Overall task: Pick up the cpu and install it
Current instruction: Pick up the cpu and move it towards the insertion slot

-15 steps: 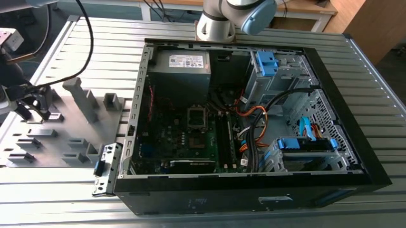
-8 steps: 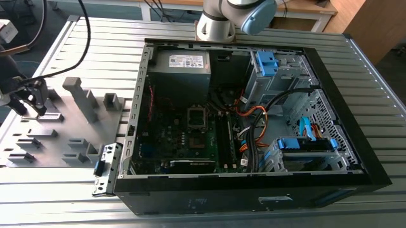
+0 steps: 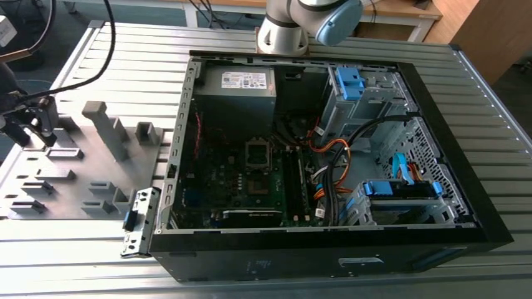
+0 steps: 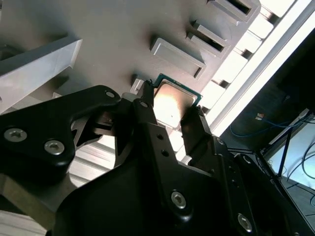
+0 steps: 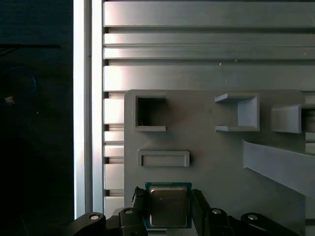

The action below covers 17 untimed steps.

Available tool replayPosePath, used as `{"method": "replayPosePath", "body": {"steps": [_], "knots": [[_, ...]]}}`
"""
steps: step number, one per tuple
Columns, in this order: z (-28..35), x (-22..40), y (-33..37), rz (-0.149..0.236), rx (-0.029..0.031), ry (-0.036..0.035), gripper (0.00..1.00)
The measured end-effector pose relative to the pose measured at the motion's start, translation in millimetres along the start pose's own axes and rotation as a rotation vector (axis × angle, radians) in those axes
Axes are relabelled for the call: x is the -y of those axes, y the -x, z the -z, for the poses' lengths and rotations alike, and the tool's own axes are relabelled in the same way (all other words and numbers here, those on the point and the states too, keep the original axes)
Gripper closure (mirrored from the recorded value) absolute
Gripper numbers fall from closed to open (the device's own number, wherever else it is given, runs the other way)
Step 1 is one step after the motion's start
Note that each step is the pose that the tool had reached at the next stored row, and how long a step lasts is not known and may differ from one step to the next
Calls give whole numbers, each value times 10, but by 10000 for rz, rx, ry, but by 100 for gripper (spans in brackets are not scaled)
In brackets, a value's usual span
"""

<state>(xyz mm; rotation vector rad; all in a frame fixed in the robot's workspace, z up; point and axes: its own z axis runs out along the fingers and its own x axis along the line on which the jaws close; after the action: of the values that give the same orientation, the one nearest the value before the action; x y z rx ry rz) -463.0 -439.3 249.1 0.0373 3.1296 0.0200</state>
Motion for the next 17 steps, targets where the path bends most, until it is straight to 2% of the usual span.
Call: {"method": "replayPosePath", "body": {"steps": [3, 7, 10, 17], "knots": [[4, 0, 0, 0, -2, -2, 53], [60, -1, 0, -1, -3, 3, 53], [134, -2, 3, 0, -3, 25, 53], [342, -4, 15, -2, -6, 161, 53]]}}
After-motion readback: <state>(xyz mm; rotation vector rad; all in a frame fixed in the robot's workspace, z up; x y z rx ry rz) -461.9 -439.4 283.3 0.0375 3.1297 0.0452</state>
